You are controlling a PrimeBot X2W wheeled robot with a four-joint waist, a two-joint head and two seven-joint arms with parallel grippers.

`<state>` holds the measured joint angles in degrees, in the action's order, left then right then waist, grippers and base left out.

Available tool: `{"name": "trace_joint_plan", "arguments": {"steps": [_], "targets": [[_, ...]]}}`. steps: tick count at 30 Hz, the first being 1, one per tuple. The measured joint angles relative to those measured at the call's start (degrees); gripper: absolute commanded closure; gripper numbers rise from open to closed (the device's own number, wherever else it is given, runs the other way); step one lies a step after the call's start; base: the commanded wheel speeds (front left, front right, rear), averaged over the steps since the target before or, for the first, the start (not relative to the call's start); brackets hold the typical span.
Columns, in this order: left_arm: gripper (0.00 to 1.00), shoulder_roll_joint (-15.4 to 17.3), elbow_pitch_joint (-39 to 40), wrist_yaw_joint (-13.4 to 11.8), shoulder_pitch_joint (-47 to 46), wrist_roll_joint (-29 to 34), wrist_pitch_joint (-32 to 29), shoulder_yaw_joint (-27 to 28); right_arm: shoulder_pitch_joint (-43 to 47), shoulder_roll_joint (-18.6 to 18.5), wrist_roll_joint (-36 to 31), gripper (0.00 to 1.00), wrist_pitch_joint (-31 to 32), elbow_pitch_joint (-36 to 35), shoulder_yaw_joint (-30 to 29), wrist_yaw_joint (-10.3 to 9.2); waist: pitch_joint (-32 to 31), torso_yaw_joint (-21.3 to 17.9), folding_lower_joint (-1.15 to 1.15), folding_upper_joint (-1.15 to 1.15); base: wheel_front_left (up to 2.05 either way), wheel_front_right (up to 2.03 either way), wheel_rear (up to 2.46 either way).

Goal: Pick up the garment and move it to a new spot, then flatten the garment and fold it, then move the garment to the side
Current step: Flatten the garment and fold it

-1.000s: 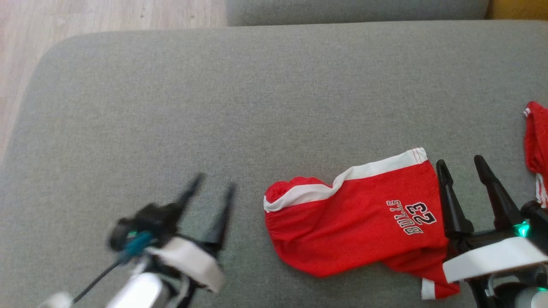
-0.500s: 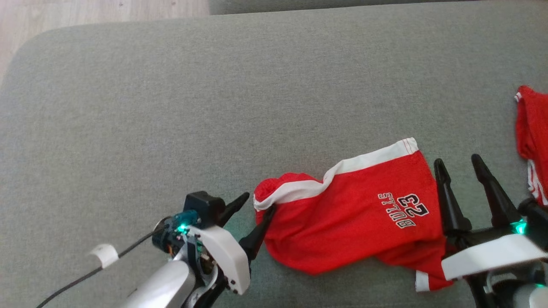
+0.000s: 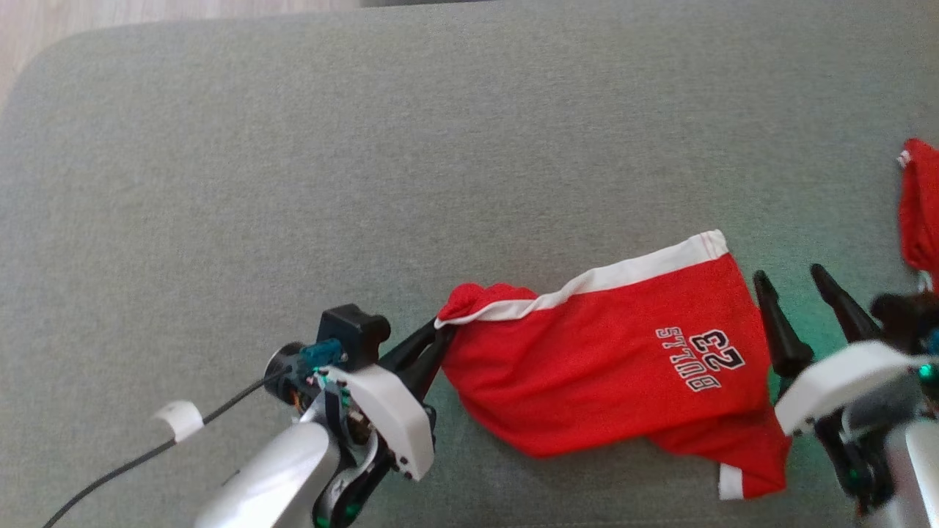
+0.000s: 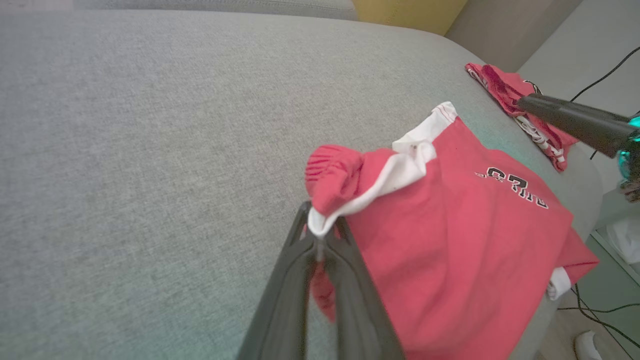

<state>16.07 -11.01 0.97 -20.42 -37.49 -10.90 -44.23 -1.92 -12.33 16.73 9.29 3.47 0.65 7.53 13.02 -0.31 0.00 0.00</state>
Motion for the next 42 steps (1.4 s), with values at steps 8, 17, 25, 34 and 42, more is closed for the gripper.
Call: {"name": "trace_joint_plan", "arguments": {"steps": [8,17,25,34,42], "targets": [[1.00,-0.43,0.76,-0.02,-1.85,1.26,0.98,-0.20,-14.29,-5.35,5.36,0.00,4.09,18.62,11.81,0.00,1.46,2.36,0.00,0.00,0.00,0.00,0.00],[1.00,-0.16,2.78,-1.64,-1.89,1.97,3.13,0.35,-20.93,-9.25,11.85,1.00,10.43,23.21,17.66,0.00,1.28,3.33,0.00,0.00,0.00,0.00,0.00],[1.00,4.42,12.79,-7.64,-1.96,3.31,4.35,6.32,-17.42,-10.07,7.31,1.00,-0.43,0.88,7.89,0.00,-2.23,3.29,0.00,0.00,0.00,0.00,0.00],[1.00,10.85,33.29,-14.82,-6.03,8.83,0.60,12.85,-7.01,-3.92,-3.28,1.00,7.00,-35.11,-4.49,0.00,-5.60,2.91,-0.01,0.00,0.00,0.00,0.00],[1.00,12.41,39.09,-16.42,-8.94,8.57,-5.49,14.46,-12.07,-3.81,-1.41,1.00,11.92,-38.68,-6.27,0.00,-4.76,2.20,-0.01,0.00,0.00,0.00,0.00]]}}
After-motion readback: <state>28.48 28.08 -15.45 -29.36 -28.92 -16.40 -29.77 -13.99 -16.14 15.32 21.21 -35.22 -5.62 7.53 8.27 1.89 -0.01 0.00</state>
